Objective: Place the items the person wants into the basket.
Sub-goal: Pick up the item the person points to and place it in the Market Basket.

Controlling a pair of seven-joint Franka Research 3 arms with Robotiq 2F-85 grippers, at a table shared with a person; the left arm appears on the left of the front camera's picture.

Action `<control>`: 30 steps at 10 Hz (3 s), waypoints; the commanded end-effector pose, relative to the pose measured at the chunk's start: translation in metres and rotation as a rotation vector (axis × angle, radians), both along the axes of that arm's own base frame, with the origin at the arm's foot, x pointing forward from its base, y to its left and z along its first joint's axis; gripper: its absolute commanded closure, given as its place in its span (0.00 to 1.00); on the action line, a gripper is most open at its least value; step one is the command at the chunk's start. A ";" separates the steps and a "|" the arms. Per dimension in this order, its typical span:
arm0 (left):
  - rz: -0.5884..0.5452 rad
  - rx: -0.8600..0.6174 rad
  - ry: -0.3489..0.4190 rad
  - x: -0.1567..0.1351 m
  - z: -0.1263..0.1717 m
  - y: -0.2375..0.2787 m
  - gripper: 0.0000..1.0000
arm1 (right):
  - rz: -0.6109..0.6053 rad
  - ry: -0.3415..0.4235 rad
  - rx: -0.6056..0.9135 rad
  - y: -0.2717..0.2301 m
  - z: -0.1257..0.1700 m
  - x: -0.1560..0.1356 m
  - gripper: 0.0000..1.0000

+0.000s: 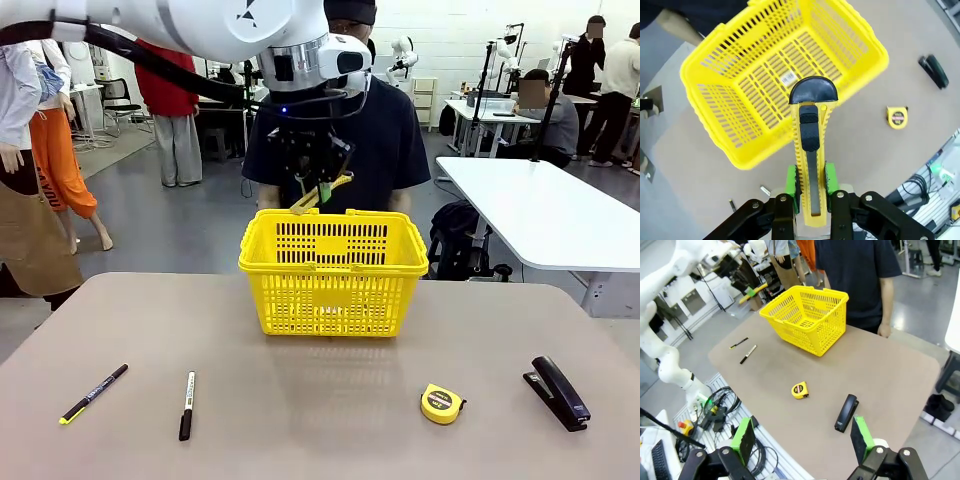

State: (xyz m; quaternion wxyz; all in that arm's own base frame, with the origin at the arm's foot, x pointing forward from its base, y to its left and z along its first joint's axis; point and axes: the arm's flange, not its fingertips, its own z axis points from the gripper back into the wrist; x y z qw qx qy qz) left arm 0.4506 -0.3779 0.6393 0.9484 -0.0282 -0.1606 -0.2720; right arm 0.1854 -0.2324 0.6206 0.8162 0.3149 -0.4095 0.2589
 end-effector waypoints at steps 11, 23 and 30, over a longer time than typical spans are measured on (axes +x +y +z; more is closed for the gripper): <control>-0.159 0.019 0.141 0.056 -0.078 -0.011 0.74 | 0.013 -0.025 0.025 0.000 0.001 0.000 0.00; -0.511 0.249 0.118 0.156 -0.173 -0.041 0.74 | 0.013 -0.025 0.025 0.000 0.001 0.000 0.00; -0.505 0.257 0.120 0.159 -0.177 -0.042 0.00 | 0.013 -0.025 0.025 0.000 0.001 0.000 0.00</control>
